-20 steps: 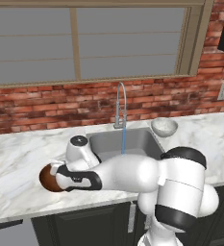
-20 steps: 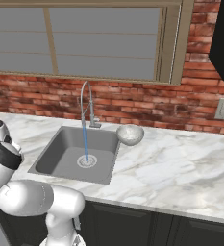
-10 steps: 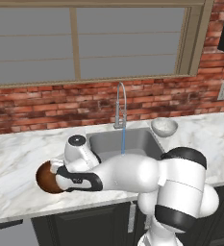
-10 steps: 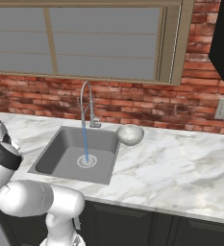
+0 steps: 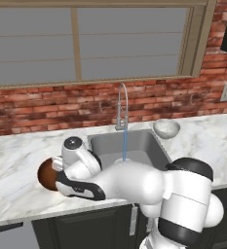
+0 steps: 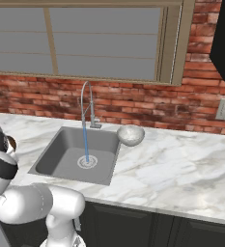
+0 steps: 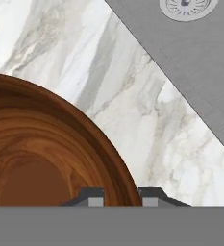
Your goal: Rinse each bowl for a few seconds and place them down in the sink or on the counter.
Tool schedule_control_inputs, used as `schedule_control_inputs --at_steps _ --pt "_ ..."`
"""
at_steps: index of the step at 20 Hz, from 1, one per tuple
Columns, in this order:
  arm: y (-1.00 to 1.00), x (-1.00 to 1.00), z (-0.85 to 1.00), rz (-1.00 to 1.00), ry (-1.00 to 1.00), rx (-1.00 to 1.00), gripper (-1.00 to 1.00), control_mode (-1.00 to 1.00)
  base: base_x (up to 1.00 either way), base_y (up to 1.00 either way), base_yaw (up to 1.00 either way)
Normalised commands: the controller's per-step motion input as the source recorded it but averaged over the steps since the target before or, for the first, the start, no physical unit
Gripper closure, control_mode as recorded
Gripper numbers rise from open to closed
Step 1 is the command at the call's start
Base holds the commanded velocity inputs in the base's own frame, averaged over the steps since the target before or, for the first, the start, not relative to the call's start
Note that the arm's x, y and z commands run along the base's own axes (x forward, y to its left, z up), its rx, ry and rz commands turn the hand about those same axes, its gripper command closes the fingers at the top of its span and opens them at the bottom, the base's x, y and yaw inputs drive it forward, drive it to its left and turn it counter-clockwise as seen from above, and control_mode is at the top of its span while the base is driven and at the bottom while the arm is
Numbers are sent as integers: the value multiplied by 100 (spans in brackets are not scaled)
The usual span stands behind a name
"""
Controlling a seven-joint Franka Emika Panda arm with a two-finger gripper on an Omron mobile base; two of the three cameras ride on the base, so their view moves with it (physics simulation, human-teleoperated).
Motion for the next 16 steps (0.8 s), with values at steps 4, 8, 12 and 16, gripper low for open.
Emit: schedule_control_inputs --at_steps 4,8,12,16 --pt "-10 0 43 -20 0 3 100 -100 0 0 0" --pt "-13 0 48 -19 0 3 100 -100 0 0 0" --pt "-26 0 42 -16 3 3 100 -100 0 0 0" --pt "-36 0 38 -13 4 5 100 -100 0 0 0"
